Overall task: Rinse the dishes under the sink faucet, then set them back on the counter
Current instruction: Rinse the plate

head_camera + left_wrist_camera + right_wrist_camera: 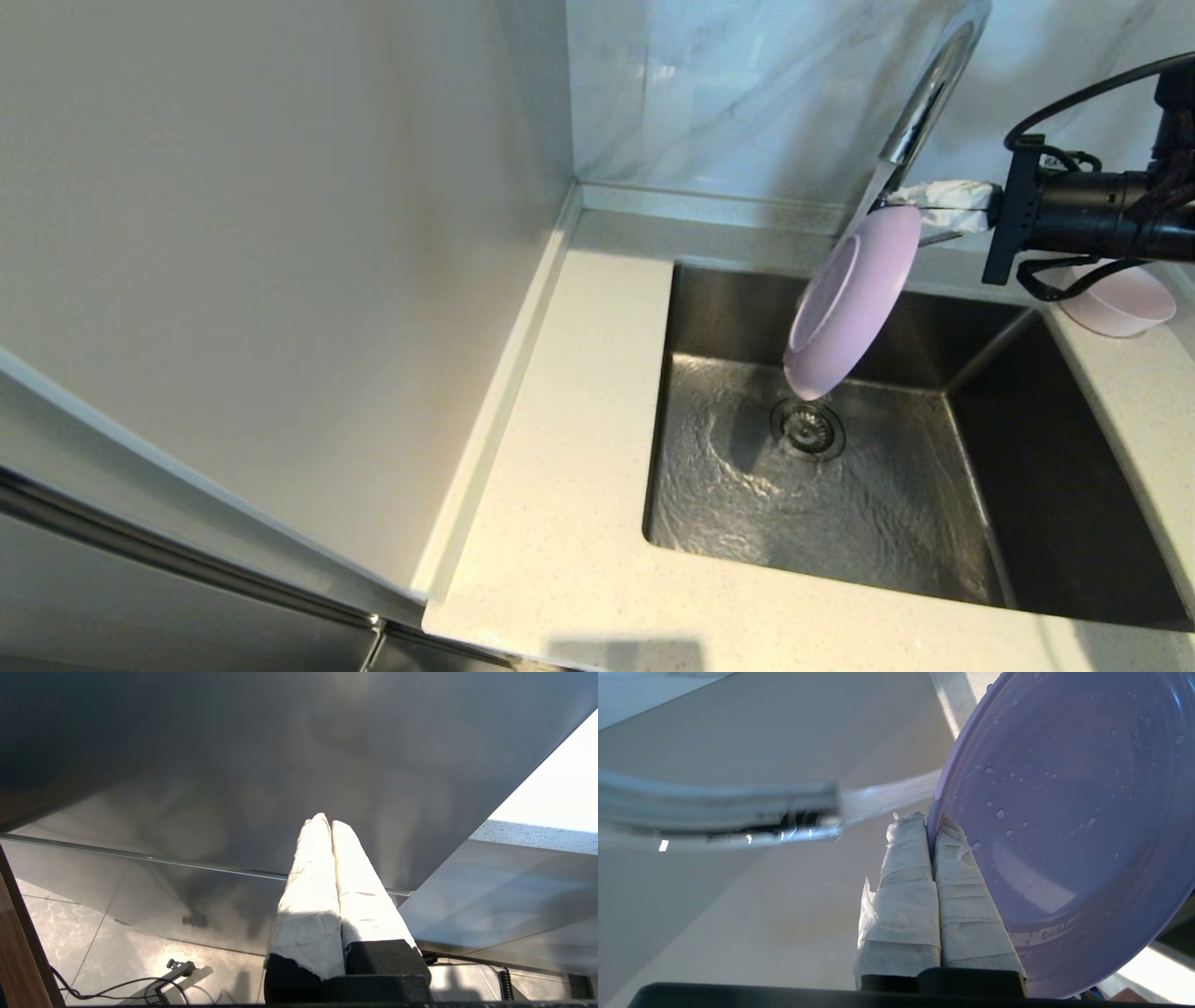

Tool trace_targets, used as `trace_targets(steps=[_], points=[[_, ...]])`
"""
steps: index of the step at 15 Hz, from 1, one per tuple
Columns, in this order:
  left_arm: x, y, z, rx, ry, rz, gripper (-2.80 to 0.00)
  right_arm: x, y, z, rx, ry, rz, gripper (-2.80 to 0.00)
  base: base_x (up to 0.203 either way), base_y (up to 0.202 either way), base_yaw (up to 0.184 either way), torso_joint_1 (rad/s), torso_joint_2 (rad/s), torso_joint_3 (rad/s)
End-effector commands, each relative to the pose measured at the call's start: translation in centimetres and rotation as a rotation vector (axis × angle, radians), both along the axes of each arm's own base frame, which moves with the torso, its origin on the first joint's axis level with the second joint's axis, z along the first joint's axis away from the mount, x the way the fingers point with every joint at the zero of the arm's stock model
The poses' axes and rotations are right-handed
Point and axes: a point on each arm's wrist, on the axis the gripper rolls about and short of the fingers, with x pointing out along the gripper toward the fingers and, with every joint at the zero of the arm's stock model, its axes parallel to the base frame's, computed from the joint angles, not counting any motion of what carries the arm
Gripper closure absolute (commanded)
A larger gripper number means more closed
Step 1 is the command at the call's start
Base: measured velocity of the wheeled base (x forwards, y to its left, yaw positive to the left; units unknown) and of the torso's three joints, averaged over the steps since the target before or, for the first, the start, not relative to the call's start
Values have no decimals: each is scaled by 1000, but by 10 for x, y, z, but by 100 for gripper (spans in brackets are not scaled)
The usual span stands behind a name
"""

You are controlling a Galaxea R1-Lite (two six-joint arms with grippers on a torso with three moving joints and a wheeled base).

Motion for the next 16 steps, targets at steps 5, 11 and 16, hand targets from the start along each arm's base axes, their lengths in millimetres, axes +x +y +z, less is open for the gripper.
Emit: trace_targets(steps=[5, 11, 16], points=[[0, 0, 0, 0, 0, 1, 0, 20, -10, -18, 2, 39, -26, 0, 0, 0, 0, 0, 0, 0], [0, 0, 0, 0, 0, 1, 0, 33, -14, -23, -4, 14, -34, 0, 0, 0, 0, 0, 0, 0], [0, 0, 0, 0, 0, 0, 0, 36, -20, -17, -6, -8, -48, 0, 0, 0, 0, 0, 0, 0]])
